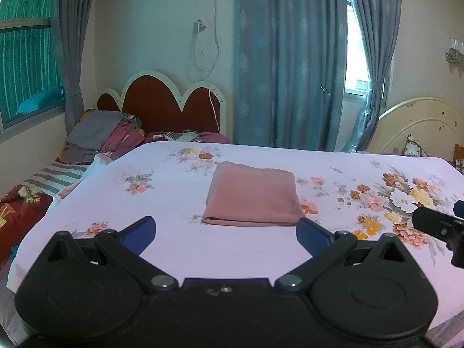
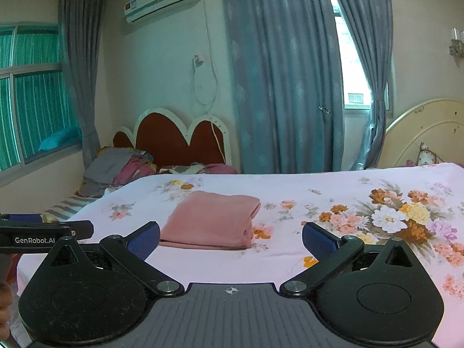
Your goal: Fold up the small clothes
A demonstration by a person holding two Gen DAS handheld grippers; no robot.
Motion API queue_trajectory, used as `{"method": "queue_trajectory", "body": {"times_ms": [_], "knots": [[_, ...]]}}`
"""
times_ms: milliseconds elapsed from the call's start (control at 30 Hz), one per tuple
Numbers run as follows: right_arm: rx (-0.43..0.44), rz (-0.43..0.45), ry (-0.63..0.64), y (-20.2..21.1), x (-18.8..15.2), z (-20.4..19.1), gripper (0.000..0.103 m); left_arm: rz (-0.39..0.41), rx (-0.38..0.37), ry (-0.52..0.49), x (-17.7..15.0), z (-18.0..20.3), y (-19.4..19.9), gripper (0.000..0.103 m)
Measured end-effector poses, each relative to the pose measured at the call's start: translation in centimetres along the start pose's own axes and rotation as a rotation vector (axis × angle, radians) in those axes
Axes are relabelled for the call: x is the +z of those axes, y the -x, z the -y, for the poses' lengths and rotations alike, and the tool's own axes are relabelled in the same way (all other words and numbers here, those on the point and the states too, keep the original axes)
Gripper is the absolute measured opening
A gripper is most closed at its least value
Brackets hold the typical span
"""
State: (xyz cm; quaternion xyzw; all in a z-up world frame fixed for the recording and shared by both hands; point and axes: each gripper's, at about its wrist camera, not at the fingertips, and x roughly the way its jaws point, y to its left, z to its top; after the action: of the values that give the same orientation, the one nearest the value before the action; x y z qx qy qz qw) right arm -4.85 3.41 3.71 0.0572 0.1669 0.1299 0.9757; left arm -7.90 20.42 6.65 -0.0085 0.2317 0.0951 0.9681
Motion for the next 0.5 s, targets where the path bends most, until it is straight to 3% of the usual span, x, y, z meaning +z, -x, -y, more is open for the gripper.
{"method": "queue_trajectory", "body": {"times_ms": [500], "knots": [[0.01,-0.01,0.002,-0.77,-0.1,-0.58,0.103,-0.003,0.004,0.0,0.05,-0.42,-0.33,0.103]]}}
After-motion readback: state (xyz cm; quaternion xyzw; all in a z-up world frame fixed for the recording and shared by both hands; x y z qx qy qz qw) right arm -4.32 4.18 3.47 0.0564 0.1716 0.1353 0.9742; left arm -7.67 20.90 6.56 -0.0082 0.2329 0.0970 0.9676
